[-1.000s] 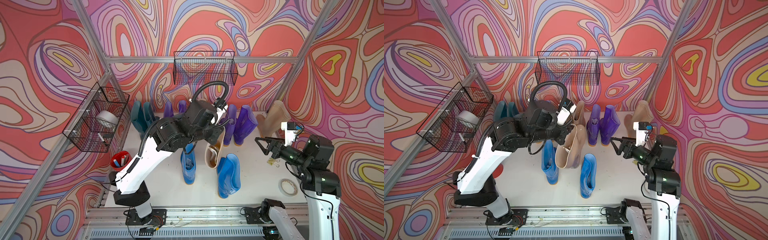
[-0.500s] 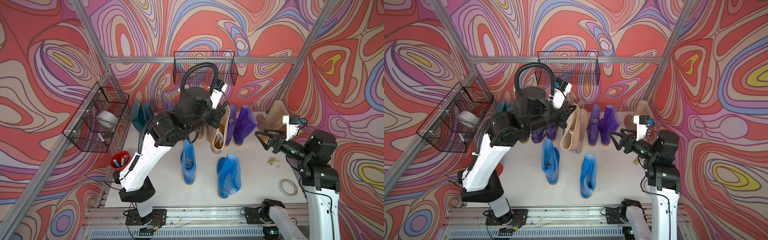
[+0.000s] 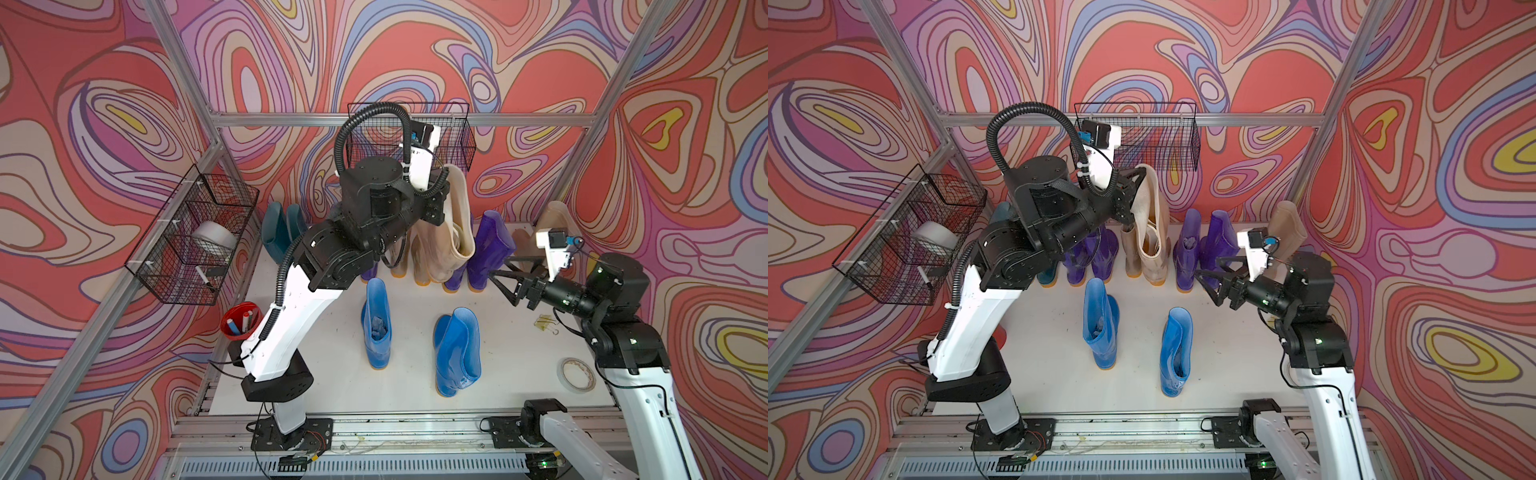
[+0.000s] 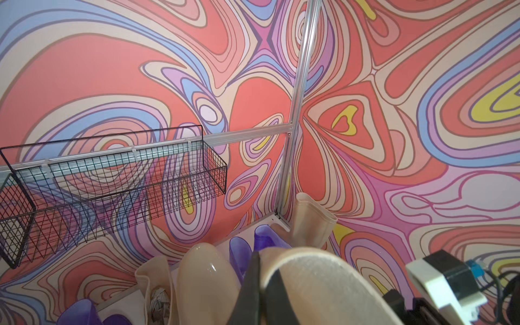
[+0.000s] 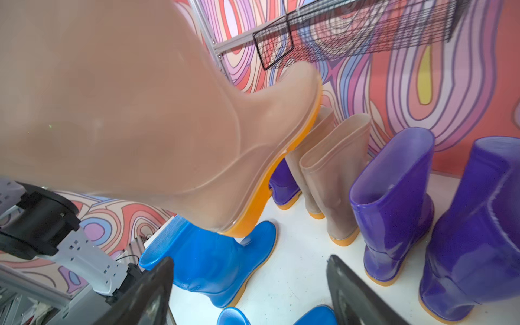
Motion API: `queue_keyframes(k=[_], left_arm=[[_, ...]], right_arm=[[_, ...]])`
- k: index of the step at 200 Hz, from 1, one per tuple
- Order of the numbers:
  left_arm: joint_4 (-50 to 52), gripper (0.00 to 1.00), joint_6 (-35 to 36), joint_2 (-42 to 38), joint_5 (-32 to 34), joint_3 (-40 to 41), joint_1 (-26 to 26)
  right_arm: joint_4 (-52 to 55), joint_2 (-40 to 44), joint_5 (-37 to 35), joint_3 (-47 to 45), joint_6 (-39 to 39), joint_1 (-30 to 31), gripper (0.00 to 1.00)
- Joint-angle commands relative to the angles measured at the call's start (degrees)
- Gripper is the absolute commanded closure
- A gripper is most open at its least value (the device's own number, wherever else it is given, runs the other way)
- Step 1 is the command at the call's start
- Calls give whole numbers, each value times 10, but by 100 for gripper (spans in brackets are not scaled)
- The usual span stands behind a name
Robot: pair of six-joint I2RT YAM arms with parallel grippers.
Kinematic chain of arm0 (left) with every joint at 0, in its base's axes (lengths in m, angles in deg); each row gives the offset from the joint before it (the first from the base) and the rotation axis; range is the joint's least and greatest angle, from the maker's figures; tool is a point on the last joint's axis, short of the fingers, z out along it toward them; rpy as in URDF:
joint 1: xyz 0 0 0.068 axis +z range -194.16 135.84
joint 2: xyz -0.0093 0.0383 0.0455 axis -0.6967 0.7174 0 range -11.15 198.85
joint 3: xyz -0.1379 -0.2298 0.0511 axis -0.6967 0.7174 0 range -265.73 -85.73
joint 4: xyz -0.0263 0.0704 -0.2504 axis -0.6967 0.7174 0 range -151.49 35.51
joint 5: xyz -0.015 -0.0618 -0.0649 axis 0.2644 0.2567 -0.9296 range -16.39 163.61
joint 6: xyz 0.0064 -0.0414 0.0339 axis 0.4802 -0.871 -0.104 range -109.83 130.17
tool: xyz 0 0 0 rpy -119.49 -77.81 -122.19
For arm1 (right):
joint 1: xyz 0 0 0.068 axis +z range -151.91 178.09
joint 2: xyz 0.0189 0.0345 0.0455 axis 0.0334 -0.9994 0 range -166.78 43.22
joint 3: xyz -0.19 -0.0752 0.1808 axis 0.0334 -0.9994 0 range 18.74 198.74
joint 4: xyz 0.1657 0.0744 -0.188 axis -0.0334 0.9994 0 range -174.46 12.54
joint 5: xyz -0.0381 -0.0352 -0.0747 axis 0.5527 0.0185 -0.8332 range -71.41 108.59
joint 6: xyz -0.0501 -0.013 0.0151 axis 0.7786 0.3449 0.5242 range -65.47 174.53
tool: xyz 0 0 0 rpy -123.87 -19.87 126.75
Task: Match and arrange rain boots in pairs
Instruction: Pair a pair of rain boots at the center of the board.
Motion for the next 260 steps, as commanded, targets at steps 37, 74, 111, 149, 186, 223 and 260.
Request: queue_keyframes(k=[37,74,111,149,186,223,260], left_arm=[[-134,100,12,8,64,-13,1],[-144,100,10,14,68,-12,1],[-150,100,10,9,76,1,1],[-166,100,11,1,81,22,1],[-172,100,23,0,96,21,1],[-176,100,24,-1,96,24,1],[-178,100,19,-2,101,34,1]], right_arm=[[-10,-49,-216,16,66,205,9],[-33,-64,-339,26,73,288,9],[-74,-88,-411,37,78,336,9],[-134,-96,-457,47,82,366,9],[-186,-78,-463,32,75,367,9],[-216,-64,-453,16,61,368,9],[-253,-70,-469,18,59,370,10]])
